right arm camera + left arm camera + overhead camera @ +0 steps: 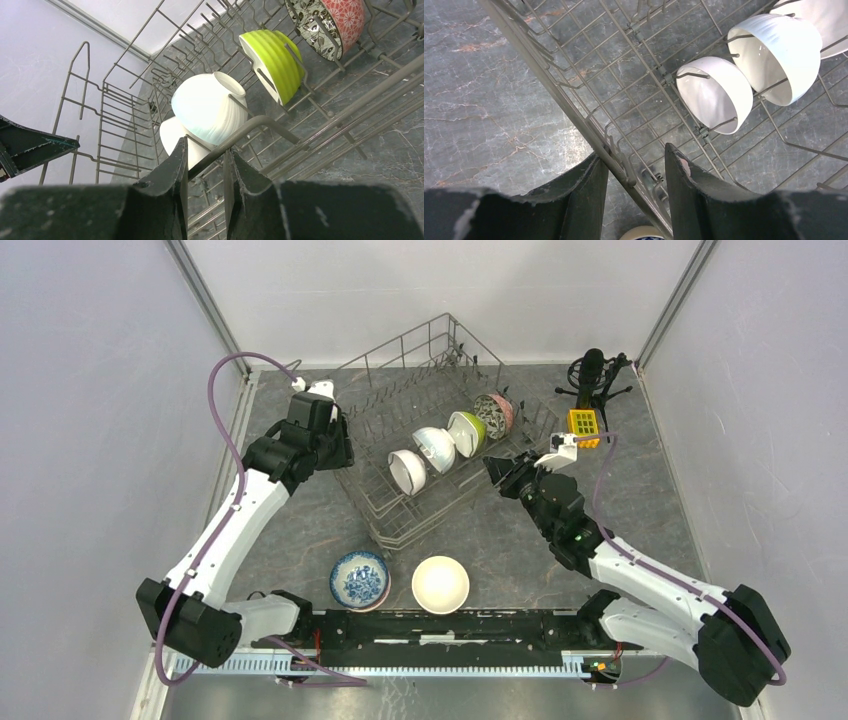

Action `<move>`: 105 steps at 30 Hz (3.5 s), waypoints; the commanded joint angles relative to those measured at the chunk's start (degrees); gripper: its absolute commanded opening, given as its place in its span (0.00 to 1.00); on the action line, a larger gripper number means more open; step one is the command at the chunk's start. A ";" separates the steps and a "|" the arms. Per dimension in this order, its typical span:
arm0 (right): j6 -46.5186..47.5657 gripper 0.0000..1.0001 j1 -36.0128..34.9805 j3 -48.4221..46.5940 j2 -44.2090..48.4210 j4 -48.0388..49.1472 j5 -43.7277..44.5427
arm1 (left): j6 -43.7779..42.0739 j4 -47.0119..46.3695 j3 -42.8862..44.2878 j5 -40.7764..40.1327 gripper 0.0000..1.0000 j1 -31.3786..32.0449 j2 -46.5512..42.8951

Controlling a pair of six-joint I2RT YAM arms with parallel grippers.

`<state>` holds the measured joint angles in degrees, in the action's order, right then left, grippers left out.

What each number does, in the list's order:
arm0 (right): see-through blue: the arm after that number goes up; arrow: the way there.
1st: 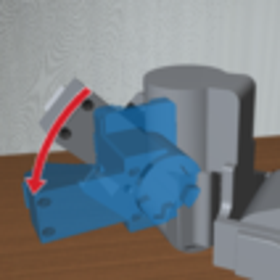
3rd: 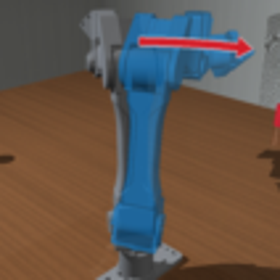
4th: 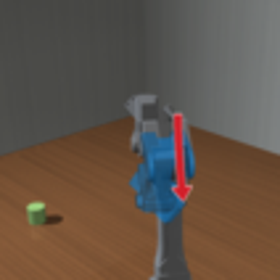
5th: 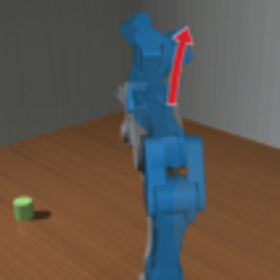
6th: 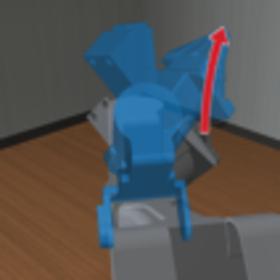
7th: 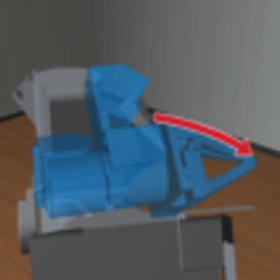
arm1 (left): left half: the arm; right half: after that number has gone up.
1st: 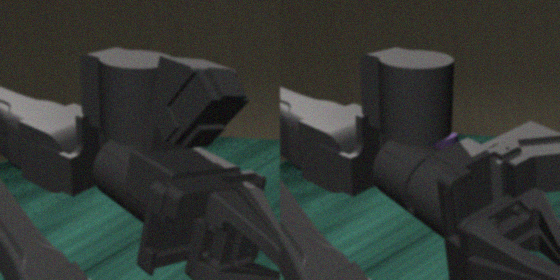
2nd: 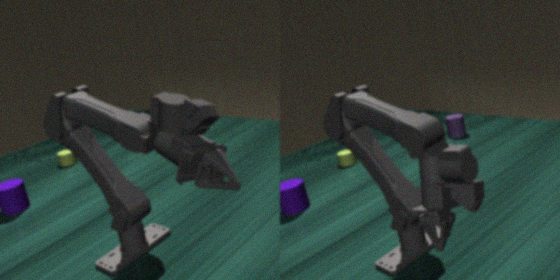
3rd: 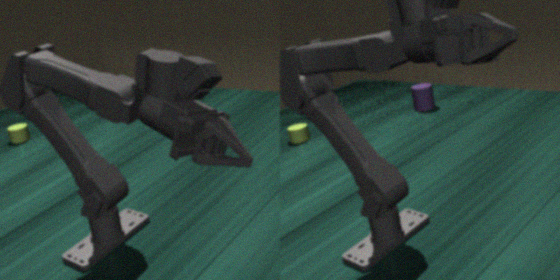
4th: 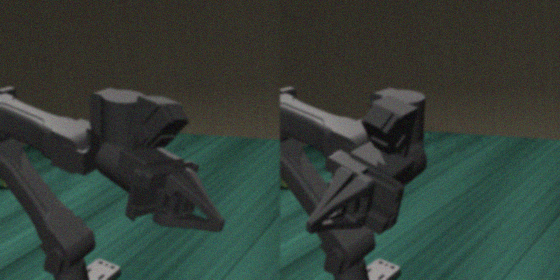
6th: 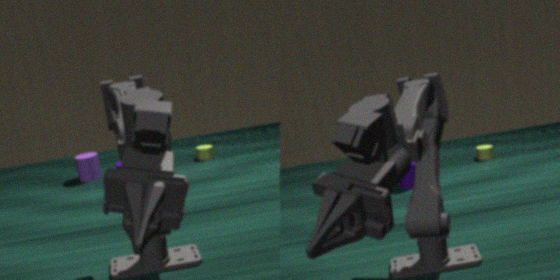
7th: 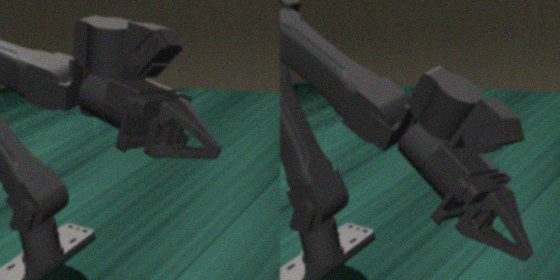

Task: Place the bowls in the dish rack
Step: Adjust the dish rack at the center of the board, then pick up the bowl from the center of the board.

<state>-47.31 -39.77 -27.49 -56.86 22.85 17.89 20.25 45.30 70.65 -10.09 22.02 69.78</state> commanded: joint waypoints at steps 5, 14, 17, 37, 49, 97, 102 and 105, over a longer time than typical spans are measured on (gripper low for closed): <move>12.96 0.29 -3.91 -2.34 -2.11 -4.41 -7.11 | -3.11 -9.94 -0.91 6.17 0.51 0.10 1.82; 20.07 0.56 -3.75 -8.01 -0.37 -13.07 -4.17 | -3.11 -11.20 -2.25 9.82 0.51 0.12 1.55; 22.17 0.64 -3.74 -8.76 1.48 -15.07 -4.95 | -3.11 -11.31 -2.27 11.47 0.51 0.05 1.67; 34.25 0.75 -3.86 -9.65 15.56 -34.15 -28.79 | -1.91 -11.73 -2.42 14.97 0.52 0.13 2.18; 32.25 0.61 -8.67 -2.17 11.72 -34.49 -34.14 | -1.69 -12.24 -3.76 18.10 0.55 0.98 -0.29; 26.43 0.00 -35.21 -20.33 -14.84 -46.01 1.42 | -5.57 -11.33 -18.26 4.19 0.86 1.33 -27.23; 26.39 0.00 -36.51 -22.34 -12.97 -48.51 4.65 | -5.37 -11.42 -18.25 4.31 0.86 1.35 -27.44; 26.29 0.00 -36.68 -22.35 -12.09 -49.06 5.48 | -5.23 -11.45 -18.14 4.31 0.86 1.34 -27.40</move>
<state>-20.12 -75.70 -46.81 -71.59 -25.89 20.34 18.00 36.03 52.42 -4.69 23.29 43.00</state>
